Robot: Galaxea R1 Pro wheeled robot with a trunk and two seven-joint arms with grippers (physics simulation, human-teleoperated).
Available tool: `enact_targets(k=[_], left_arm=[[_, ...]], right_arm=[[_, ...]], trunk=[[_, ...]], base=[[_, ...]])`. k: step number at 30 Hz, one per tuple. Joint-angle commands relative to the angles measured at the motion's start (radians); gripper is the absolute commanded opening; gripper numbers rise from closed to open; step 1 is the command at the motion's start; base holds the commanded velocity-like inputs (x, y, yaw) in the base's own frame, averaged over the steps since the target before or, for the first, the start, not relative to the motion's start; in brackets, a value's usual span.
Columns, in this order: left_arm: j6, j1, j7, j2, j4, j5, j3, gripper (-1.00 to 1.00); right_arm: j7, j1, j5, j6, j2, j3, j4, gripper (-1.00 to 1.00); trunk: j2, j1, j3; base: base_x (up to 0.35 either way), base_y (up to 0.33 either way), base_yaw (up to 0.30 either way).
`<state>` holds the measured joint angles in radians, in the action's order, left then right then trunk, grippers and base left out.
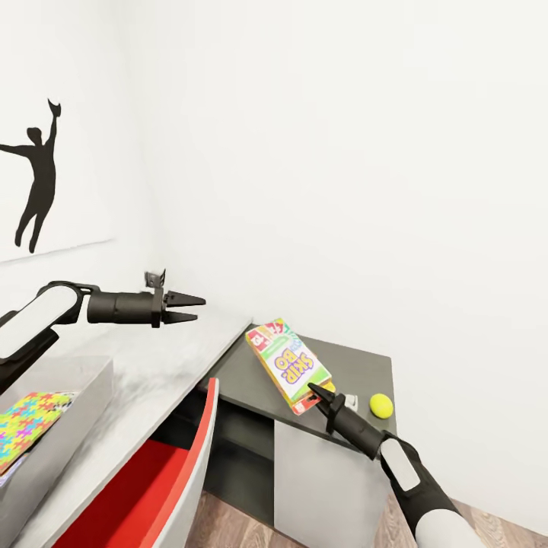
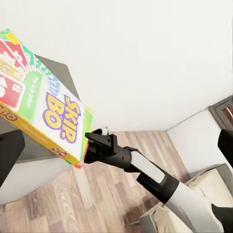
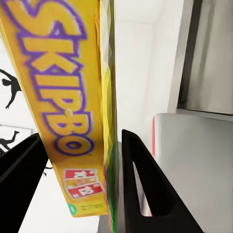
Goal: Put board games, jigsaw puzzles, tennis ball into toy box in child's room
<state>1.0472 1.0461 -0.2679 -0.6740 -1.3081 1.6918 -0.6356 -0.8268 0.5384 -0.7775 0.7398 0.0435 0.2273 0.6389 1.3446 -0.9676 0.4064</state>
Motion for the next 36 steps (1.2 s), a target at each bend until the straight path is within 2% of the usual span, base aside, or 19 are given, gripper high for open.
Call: enact_targets(k=[1, 16, 20, 22, 29, 32, 36], left_arm=[[0.0, 0.002, -0.01, -0.001, -0.003, -0.008, -0.003, 1.0], [0.0, -0.009, -0.011, -0.006, -0.01, -0.007, -0.004, 1.0], [0.0, -0.079, -0.015, -0.012, -0.009, -0.007, -0.003, 1.0], [0.0, -0.124, -0.029, -0.021, -0.008, -0.008, -0.003, 1.0], [0.0, -0.278, -0.141, -0.071, 0.0, -0.016, 0.007, 1.0], [0.0, -0.291, -0.154, -0.095, 0.002, -0.016, 0.01, 1.0], [0.0, -0.295, -0.157, -0.103, 0.002, -0.015, 0.011, 1.0]], right_arm=[[-0.002, 0.001, 0.003, 0.004, 0.001, 0.004, 0.0, -1.0], [-0.003, 0.0, 0.003, 0.004, 0.001, 0.004, 0.001, -1.0], [-0.003, 0.0, 0.004, 0.004, -0.001, 0.005, 0.004, -1.0], [-0.003, 0.0, 0.003, 0.003, -0.01, 0.005, 0.006, -1.0], [-0.038, 0.0, 0.004, 0.002, -0.052, 0.005, 0.017, -1.0], [-0.036, 0.003, 0.005, 0.004, -0.056, 0.001, 0.074, -1.0], [-0.034, 0.005, 0.005, 0.01, -0.058, 0.0, 0.13, -1.0]], trunk=[[-0.007, 0.004, -0.002], [-0.112, 0.061, -0.049], [-0.14, 0.077, -0.062], [-0.154, 0.084, -0.068], [-0.203, 0.111, -0.09], [-0.224, 0.123, -0.099], [-0.252, 0.138, -0.112]], base=[[0.0, 0.0, 0.0], [-0.074, 0.0, 0.0], [-0.007, 0.0, 0.0], [-0.002, 0.0, 0.0], [0.0, 0.0, 0.0], [0.0, 0.0, 0.0], [0.0, 0.0, 0.0]])
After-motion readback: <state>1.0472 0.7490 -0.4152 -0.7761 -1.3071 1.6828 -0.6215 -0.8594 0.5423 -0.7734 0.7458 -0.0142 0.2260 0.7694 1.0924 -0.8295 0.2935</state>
